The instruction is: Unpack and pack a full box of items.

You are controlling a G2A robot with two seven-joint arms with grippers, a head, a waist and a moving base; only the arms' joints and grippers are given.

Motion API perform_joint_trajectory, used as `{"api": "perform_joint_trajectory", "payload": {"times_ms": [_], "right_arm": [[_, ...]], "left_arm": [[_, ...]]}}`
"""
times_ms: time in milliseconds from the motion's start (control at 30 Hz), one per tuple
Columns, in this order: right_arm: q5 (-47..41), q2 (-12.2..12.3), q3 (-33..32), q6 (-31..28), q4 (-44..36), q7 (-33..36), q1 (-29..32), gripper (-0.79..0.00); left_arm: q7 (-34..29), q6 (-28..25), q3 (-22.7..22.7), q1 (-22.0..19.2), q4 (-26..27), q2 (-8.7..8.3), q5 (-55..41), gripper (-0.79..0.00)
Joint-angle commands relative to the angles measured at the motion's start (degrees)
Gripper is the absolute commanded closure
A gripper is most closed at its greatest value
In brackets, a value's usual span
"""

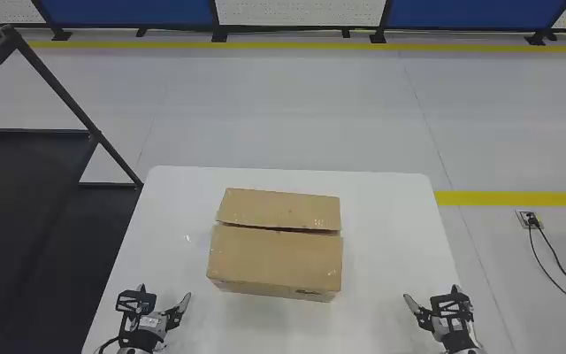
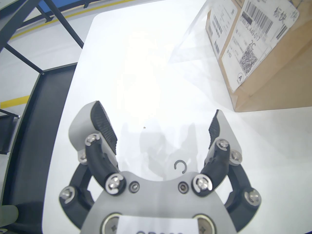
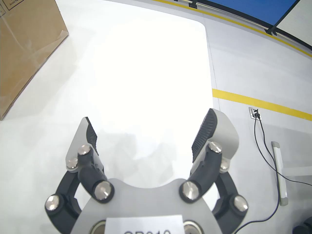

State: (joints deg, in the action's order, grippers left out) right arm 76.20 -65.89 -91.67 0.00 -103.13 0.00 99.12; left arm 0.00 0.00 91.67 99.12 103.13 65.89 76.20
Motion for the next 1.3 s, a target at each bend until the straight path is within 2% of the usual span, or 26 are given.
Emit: {"api": "perform_joint_trajectory", "payload": {"times_ms": [0,400,633,767,900,1200,1267], "right_arm": [[0.0,0.0,0.0,0.0,0.0,0.0,0.0,-0.784],[0.81,-0.14,1.55,-1.33,-1.49,0.84,-0.44,-0.785],[-1.59,-0.21,3.99,-7.22,-7.83,8.85,-3.44,-0.785],[-5.76,-0.27,4.25,-10.19,-10.12,11.16,-5.23,-0.785],[-10.35,-0.03,2.08,-14.07,-13.68,13.72,-4.55,-0.785],[-10.35,-0.03,2.08,-14.07,-13.68,13.72,-4.55,-0.785],[-12.29,-0.1,2.44,-14.79,-13.01,13.49,-4.6,-0.785]], "left_arm": [[0.0,0.0,0.0,0.0,0.0,0.0,0.0,-0.784],[1.6,0.39,1.35,-0.04,-0.62,0.13,-1.62,-0.785],[6.76,-6.81,7.35,3.45,4.28,-0.2,-6.53,-0.785],[7.26,-11.37,10.47,4.63,6.69,-0.38,-10.01,-0.785],[6.47,-14.02,12.67,6.14,9.29,-0.57,-9.36,-0.785],[6.47,-14.02,12.67,6.14,9.29,-0.57,-9.36,-0.785],[6.26,-16.36,12.12,6.15,9.36,-0.57,-11.12,-0.785]]}}
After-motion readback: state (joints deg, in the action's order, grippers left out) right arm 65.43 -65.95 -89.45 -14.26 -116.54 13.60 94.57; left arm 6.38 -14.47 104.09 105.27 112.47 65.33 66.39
